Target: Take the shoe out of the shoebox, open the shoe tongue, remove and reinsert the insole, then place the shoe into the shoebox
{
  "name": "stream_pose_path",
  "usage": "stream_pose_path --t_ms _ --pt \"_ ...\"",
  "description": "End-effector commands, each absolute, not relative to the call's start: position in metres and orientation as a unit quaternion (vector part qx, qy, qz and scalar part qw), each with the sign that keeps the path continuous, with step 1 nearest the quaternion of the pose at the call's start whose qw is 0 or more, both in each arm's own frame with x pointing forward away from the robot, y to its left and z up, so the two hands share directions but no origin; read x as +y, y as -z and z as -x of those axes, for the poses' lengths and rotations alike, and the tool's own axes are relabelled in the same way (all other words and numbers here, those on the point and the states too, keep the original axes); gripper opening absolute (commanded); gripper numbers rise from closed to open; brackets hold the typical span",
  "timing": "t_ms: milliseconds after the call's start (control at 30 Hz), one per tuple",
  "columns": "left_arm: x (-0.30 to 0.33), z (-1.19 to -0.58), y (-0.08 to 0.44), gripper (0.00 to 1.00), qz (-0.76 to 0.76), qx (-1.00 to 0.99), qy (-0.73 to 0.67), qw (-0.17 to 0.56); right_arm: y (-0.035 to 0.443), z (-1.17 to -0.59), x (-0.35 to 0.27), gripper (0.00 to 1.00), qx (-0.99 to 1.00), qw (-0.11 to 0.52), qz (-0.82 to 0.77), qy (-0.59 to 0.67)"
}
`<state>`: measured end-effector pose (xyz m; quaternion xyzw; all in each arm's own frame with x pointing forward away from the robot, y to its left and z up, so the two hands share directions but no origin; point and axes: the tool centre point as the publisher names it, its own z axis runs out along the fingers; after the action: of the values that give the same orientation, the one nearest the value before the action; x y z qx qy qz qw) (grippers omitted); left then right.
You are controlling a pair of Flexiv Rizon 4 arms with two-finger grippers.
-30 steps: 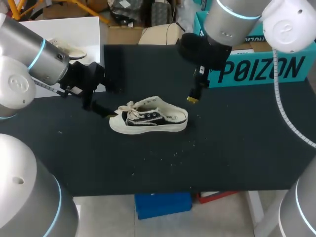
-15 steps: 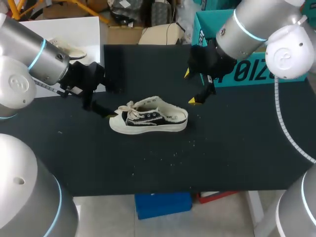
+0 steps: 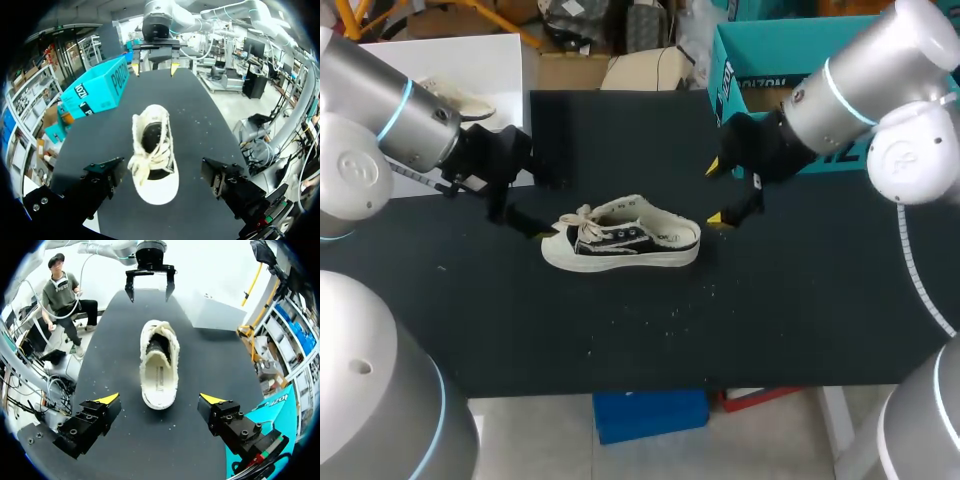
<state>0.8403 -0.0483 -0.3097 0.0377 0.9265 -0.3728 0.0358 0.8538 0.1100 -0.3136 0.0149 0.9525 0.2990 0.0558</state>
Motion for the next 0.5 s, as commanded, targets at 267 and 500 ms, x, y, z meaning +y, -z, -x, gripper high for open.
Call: stream_pose_path --t_ms 267,500 --pt "-0.048 -0.839 0.311 1.0 -0.038 0.926 0.374 0.038 0.364 -0.857 0.125 1.0 0.896 0.03 -0.005 -0.443" --pt "-0.048 -0.839 0.311 1.0 -0.038 0.926 0.374 0.038 0.387 -0.857 0.134 1.0 0.879 0.023 0.008 -0.476"
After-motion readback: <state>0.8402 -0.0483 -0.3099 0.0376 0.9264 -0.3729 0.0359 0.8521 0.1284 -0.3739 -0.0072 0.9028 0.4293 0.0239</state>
